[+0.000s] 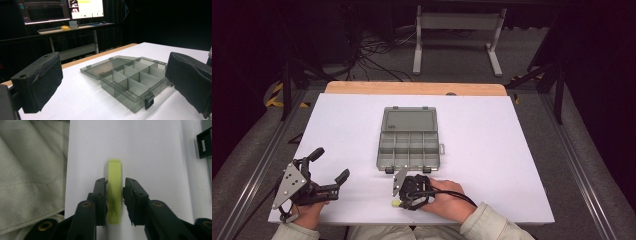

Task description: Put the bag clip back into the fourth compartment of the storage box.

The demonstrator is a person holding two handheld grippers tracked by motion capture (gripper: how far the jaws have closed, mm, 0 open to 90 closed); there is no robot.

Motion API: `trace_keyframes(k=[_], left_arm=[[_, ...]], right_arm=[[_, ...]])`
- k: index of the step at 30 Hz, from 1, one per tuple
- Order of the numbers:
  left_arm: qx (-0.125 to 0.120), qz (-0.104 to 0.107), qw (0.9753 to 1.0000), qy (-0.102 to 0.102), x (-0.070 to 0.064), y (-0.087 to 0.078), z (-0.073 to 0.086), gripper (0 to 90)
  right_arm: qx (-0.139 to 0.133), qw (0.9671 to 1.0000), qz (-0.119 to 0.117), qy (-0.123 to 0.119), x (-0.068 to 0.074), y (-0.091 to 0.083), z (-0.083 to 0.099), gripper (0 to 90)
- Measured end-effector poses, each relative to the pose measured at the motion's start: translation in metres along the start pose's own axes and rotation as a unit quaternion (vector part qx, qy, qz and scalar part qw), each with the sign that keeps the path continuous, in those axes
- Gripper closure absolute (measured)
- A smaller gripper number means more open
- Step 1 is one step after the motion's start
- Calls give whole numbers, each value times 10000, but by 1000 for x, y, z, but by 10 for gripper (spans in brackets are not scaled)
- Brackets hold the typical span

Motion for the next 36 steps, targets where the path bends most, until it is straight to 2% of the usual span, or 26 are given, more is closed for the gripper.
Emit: trace_keyframes(k=[2,6,7,16,19,26,29,36], left_arm=[[8,-2,10000,-2,0,0,0,17],[-3,-4,10000,1,0,0,0,17],[-1,-4,10000,1,0,0,0,17],[12,-5,10000,4,0,0,0,17],[17,-1,10000,4,0,0,0,17],[7,-3,10000,5,0,0,0,17],[15,5,10000,3,0,0,0,17],[14,-6,10000,-4,0,1,1,17]], right_arm=[[-19,10000,18,-35,1,0,0,774],[-9,10000,29,-75,0,-3,0,778],[-55,10000,73,-20,0,-3,-1,779],[-333,9994,134,-22,-6,-19,-5,782],[-432,9989,161,58,-9,-27,-7,782],[-667,9974,258,106,-17,-42,-11,782],[-834,9958,323,181,-23,-51,-13,782],[-1031,9934,389,313,-31,-65,-14,782]])
Point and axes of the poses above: each handheld gripper's, and its own axes: y roughly forward along the jaws, z roughly out of its underside, x roughly to its left, the point moved 9 cm from there along y, roughly forward along the jaws, and after that the axes turned 6 degrees about z, right-handed, at the moved point
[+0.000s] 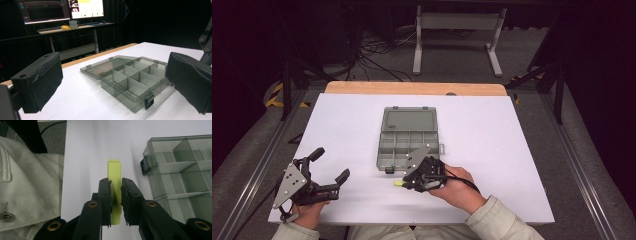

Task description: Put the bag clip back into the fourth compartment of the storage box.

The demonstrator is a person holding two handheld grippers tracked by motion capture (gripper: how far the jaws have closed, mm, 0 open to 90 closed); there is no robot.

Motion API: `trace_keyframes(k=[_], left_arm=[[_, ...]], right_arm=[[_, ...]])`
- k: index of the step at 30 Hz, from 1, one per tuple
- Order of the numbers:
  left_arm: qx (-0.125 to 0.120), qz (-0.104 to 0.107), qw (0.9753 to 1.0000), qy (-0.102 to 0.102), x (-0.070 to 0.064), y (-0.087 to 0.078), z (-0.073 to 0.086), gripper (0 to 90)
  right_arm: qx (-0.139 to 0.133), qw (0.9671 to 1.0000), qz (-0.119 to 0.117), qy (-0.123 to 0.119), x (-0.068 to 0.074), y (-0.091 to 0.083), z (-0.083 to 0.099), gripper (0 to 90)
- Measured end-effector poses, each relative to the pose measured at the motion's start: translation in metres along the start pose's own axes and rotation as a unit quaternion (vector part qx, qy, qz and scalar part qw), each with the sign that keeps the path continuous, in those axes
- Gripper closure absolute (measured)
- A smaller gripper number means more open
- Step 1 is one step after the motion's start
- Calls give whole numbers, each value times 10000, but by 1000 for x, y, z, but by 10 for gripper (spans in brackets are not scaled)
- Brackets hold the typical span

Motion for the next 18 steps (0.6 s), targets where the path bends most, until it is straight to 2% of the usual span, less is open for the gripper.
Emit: trace_keyframes(k=[18], left_arm=[[-3,1,10000,14,0,0,0,17]], right_arm=[[-564,9974,335,303,-31,-22,-21,782]])
Point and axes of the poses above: each handheld gripper's, and its own axes: y roughly forward along the jaws, z roughly out of its underside, x roughly to its left, the point moved 9 cm from there along y, roughly forward along the jaws, and after that the axes turned 6 degrees about z, right-handed, at the moved point
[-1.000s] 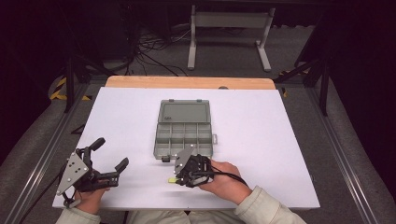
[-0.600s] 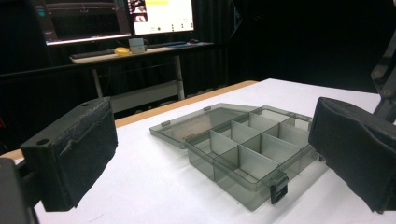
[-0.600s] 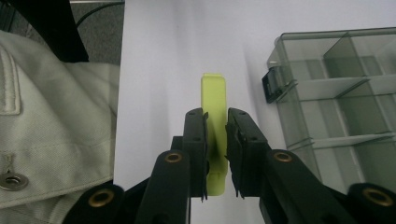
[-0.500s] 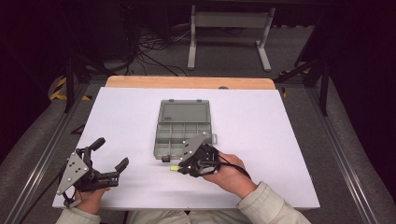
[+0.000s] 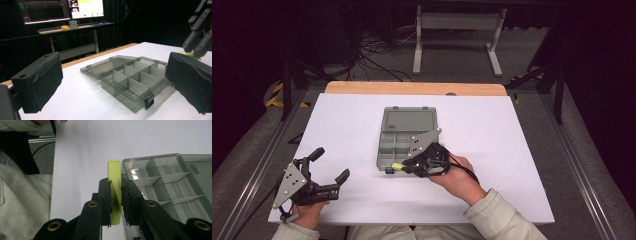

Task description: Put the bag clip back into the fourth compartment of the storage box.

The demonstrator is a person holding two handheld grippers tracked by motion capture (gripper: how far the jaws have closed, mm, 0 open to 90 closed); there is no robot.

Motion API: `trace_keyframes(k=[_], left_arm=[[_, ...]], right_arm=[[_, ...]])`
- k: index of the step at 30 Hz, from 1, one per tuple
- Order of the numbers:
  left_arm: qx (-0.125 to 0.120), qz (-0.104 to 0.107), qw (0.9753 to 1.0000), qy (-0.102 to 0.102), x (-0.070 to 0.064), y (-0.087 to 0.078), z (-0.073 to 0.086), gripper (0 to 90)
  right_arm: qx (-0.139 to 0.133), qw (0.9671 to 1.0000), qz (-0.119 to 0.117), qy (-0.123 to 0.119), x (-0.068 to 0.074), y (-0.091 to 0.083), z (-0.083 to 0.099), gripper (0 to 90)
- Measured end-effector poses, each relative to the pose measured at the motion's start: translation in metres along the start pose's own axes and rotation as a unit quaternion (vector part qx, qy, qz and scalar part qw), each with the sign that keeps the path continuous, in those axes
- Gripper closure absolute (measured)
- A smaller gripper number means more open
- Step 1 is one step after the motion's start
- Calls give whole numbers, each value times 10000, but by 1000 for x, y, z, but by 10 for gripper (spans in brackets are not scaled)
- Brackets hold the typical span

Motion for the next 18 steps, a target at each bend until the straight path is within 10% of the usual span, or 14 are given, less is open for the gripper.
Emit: trace_keyframes(k=[18], left_arm=[[-6,3,10000,-12,0,0,0,17]], right_arm=[[-362,9972,406,507,-40,-11,-12,782]])
Point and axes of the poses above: each handheld gripper's, and its own axes: y roughly forward along the jaws, z roughly out of its underside, x roughly to its left, the point moved 9 cm from there along y, roughly forward along the jaws, and after that the axes turned 6 degrees about z, right-handed, at the moved point
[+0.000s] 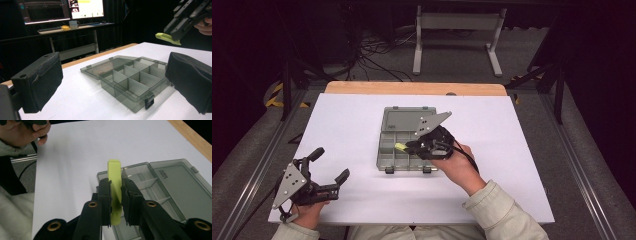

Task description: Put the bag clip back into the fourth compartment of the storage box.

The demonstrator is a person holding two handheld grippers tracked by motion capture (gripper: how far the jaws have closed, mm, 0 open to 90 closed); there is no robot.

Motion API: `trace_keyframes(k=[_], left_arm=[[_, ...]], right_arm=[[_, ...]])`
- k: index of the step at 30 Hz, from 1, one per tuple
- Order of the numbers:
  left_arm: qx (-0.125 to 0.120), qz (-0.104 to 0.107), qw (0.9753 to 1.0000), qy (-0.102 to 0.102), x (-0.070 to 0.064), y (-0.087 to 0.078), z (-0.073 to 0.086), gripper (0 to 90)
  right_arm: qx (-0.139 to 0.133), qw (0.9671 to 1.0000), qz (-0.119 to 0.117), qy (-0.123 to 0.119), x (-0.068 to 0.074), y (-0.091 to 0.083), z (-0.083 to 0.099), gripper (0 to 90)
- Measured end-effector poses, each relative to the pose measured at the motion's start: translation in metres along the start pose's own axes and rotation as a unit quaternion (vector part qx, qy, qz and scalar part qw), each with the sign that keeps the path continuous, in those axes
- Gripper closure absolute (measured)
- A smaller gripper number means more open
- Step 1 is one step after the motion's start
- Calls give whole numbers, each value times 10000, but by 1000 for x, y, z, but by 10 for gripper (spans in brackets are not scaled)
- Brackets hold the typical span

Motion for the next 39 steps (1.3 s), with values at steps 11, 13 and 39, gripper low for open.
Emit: trace_keyframes(k=[11,13,39], left_arm=[[-6,-9,10000,-1,0,0,0,17],[-8,-10,10000,-3,0,0,0,17],[-22,-33,10000,-3,1,-1,-1,17]], right_arm=[[-94,9988,354,325,-26,-3,1,782],[-99,9986,374,359,-28,-3,1,782],[-165,9803,1469,1313,-81,0,15,782]])
Point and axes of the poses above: each handheld gripper's, and its own axes: y roughly forward along the jaws, z roughly out of its underside, x roughly to its left, the point moved 9 cm from there along y, roughly forward along the jaws, and after that the axes turned 6 degrees about z, right-handed, at the moved point
